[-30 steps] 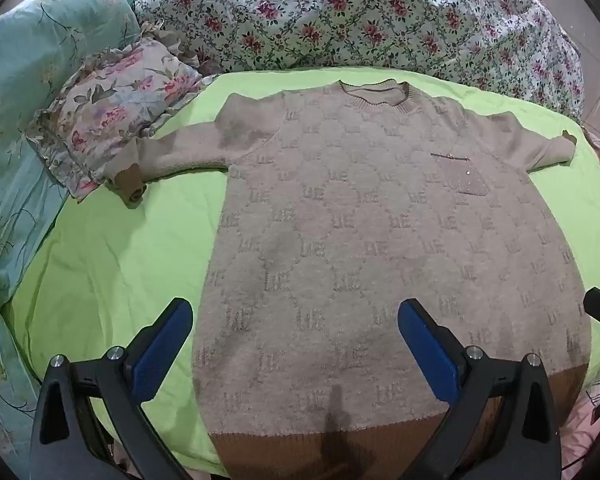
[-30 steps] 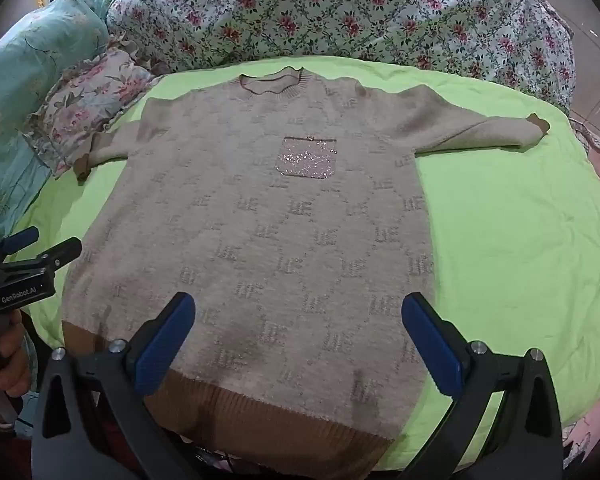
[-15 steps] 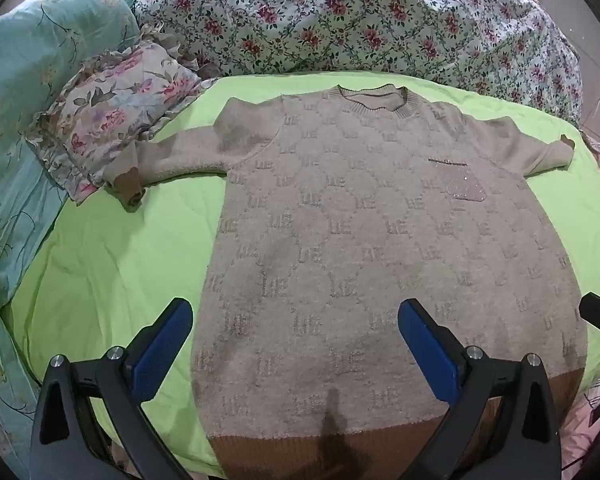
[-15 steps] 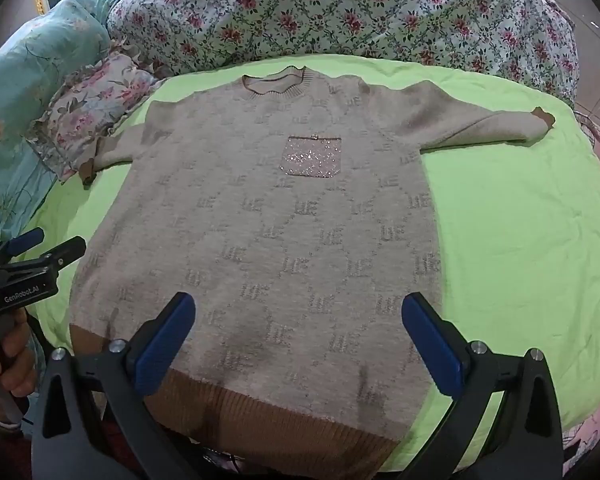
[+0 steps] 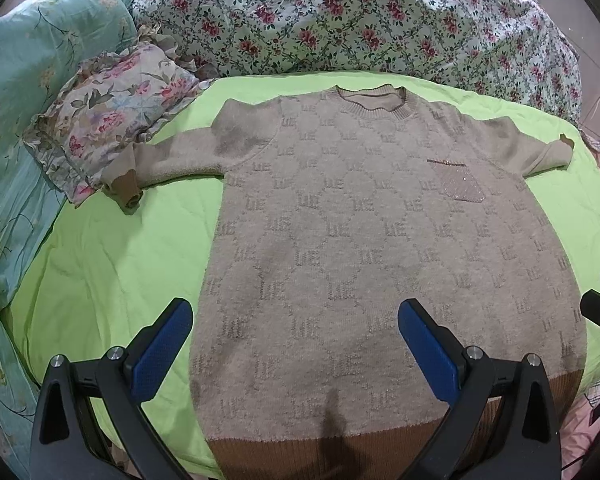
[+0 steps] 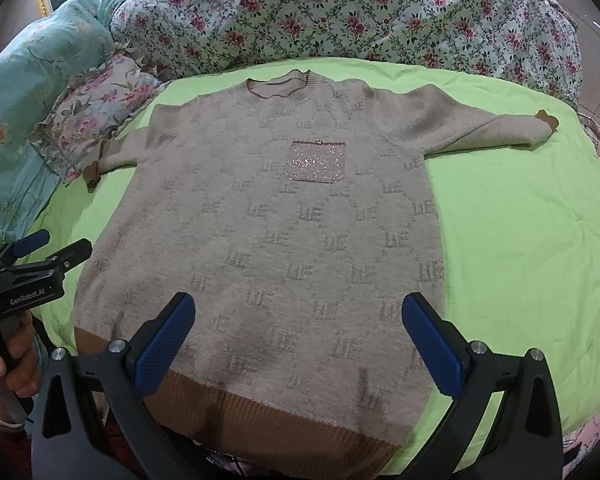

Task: Fold small clothes

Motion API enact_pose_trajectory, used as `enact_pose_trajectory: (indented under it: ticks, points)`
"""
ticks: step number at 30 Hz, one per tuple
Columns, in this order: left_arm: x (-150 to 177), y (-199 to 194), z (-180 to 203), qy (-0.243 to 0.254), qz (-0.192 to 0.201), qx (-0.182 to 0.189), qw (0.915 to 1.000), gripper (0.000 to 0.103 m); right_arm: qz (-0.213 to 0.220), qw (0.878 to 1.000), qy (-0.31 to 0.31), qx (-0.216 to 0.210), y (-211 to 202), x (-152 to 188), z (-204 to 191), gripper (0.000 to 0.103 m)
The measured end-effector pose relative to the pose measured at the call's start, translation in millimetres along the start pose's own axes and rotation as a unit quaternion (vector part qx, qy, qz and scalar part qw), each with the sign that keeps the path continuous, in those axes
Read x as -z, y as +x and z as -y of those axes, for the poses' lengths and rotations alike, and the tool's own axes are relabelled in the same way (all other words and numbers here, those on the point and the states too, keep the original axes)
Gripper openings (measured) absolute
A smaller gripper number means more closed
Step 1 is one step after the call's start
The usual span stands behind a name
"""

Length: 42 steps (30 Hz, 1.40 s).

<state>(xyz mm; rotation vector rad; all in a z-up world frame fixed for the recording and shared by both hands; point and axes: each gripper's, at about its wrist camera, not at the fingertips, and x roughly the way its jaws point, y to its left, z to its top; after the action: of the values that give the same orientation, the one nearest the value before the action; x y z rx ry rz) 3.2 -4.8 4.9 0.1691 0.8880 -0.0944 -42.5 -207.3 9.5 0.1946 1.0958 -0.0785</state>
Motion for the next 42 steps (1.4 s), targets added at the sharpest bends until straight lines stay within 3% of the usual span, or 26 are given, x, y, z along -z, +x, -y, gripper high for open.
enact_pose_trajectory:
  ticks: [16,25,37,42]
  points:
    - [-6.2,6.3,2.2,0.017,-0.038,-0.003,0.9991,0.103,0.011,1.000,0.009,-0.014,1.7,-1.9,5.8,0.103]
    - [-13.8,14.7,3.9,0.017,-0.032,-0.002,0.9993,0.103,0.022,0.999,0.038,-0.032,1.2,-11.3,25.4,0.103]
    - [-30.9,39.6,-0.5,-0.010,-0.051,0.041,0.9978,0.103,0.036,0.992,0.107,-0.055,3.5,-31.8,79.6,0.103]
    - [-42.1,49.0,6.5,0.007,-0.054,0.042,0.9977,0.103,0.053,0.985,0.159,-0.043,8.5,-55.7,140.7,0.103]
